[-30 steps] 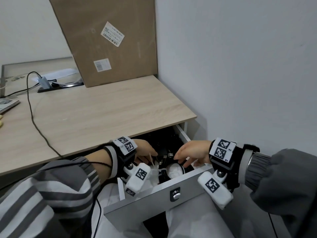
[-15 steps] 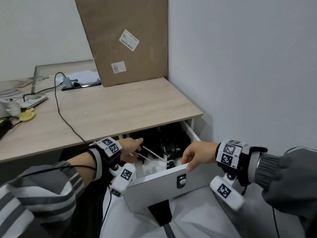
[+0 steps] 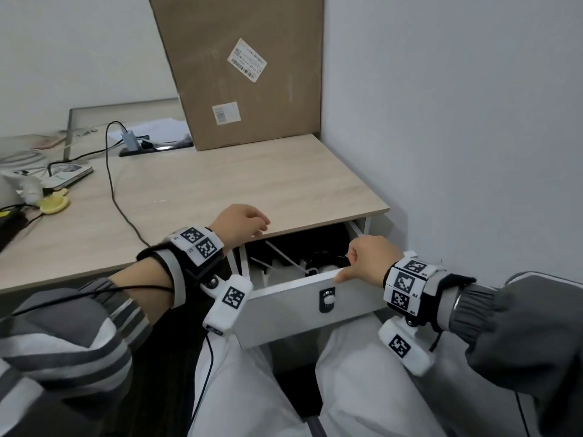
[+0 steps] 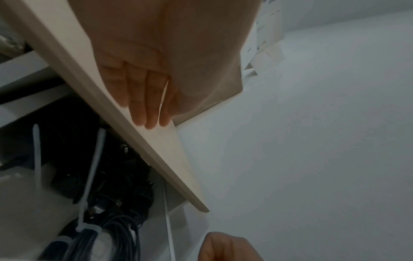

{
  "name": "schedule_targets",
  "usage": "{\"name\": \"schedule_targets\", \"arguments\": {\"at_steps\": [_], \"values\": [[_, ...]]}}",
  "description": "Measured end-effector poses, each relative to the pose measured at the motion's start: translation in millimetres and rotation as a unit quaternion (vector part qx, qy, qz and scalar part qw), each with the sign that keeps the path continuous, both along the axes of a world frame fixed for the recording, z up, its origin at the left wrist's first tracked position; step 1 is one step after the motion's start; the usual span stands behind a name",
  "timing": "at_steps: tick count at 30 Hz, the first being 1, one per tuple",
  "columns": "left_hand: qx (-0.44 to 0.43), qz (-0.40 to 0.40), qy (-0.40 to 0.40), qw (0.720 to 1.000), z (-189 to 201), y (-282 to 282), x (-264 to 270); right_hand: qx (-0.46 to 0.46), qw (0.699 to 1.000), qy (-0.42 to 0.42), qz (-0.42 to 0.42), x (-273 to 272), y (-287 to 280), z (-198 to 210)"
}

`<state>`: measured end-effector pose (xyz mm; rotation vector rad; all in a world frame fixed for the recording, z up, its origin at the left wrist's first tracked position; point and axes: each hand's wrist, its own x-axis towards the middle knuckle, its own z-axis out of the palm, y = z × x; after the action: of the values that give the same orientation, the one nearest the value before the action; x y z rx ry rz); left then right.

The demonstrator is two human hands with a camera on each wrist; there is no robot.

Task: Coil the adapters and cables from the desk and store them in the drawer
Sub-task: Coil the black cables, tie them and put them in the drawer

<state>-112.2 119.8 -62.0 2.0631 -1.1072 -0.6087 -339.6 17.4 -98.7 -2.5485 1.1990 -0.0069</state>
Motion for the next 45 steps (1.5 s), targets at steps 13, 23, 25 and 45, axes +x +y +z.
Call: {"name": "schedule_targets", "arguments": {"at_steps": [13,23,25,45], "values": [[0.14,-0.005,-0.165,0.976,-14,-2,46,0.063,0.975,-0.192,-0.092,61,-41,-39],[0.141,-0.026,-0.168,0.975,-14,-1,58,0.148,0.962,-0.201,-0.111,95,-43,-66],[0.141,-0.033,-0.171,0.974,-14,-1,60,0.128,0.966,-0.189,-0.119,99,-42,-66],[0.134,-0.05,-0.181,0.973,-21,1,64,0.178,0.928,-0.28,-0.17,113,-28,-86]]}}
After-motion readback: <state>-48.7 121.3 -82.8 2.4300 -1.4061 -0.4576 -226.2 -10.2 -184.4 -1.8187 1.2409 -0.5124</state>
